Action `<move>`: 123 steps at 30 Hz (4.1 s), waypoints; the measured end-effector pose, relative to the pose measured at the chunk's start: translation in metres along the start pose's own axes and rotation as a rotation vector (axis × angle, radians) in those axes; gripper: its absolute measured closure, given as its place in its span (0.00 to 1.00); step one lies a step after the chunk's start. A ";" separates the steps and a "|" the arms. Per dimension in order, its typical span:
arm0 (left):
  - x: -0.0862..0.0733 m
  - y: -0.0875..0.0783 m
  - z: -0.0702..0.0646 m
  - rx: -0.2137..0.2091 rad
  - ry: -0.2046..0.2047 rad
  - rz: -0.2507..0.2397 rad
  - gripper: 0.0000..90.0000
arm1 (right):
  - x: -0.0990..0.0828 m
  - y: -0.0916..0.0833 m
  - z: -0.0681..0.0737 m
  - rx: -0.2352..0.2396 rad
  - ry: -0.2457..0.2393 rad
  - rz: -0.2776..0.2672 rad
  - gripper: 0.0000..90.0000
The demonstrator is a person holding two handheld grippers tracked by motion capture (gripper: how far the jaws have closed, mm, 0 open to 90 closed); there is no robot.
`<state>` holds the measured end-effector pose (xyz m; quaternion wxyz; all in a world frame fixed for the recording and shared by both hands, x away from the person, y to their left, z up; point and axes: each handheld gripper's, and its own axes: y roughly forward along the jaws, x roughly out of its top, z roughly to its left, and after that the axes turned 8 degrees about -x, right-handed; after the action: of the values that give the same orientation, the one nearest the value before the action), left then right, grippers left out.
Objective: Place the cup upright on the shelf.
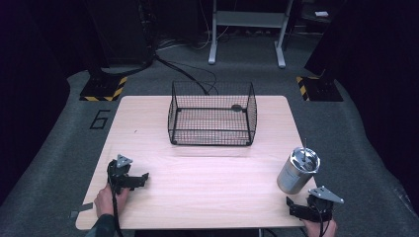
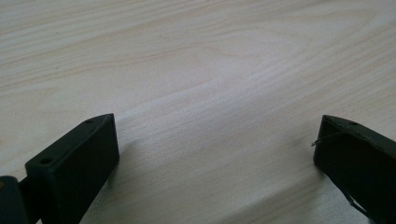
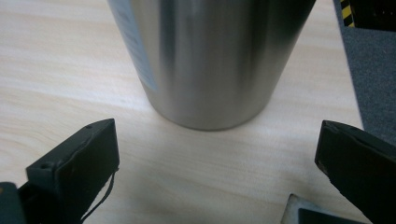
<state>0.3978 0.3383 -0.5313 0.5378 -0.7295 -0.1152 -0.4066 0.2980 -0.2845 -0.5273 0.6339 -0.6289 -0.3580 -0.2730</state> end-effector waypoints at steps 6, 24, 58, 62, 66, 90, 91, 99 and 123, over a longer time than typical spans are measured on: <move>0.000 0.000 0.000 -0.001 0.000 -0.003 0.00 | 0.021 -0.015 0.001 0.009 0.027 -0.057 0.00; 0.000 0.000 0.000 -0.002 0.000 0.001 0.00 | 0.087 -0.025 0.003 0.022 0.016 -0.188 0.00; 0.000 0.001 0.000 0.001 -0.003 -0.008 0.00 | 0.099 -0.015 0.009 -0.004 -0.008 -0.248 0.04; -0.001 0.000 0.000 -0.001 0.002 -0.004 0.00 | 0.107 -0.020 0.011 0.010 -0.012 -0.258 0.04; -0.001 0.000 0.000 0.002 0.007 -0.005 0.00 | 0.114 -0.022 0.017 0.014 -0.029 -0.268 0.04; -0.001 0.000 0.000 0.000 0.002 -0.005 0.00 | 0.152 -0.022 0.048 0.122 -0.090 -0.264 0.04; -0.001 0.000 0.000 0.000 0.002 -0.007 0.00 | 0.153 -0.022 0.049 0.127 -0.091 -0.263 0.04; -0.001 0.000 0.000 0.000 0.002 -0.005 0.00 | 0.167 -0.019 0.066 0.173 -0.117 -0.259 0.04; -0.001 0.000 0.000 -0.001 -0.006 -0.008 0.00 | 0.211 -0.007 0.121 0.307 -0.192 -0.260 0.04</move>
<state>0.3974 0.3381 -0.5321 0.5354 -0.7306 -0.1193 -0.4067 0.4048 -0.1425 -0.3611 0.6447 -0.4965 -0.5322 -0.2336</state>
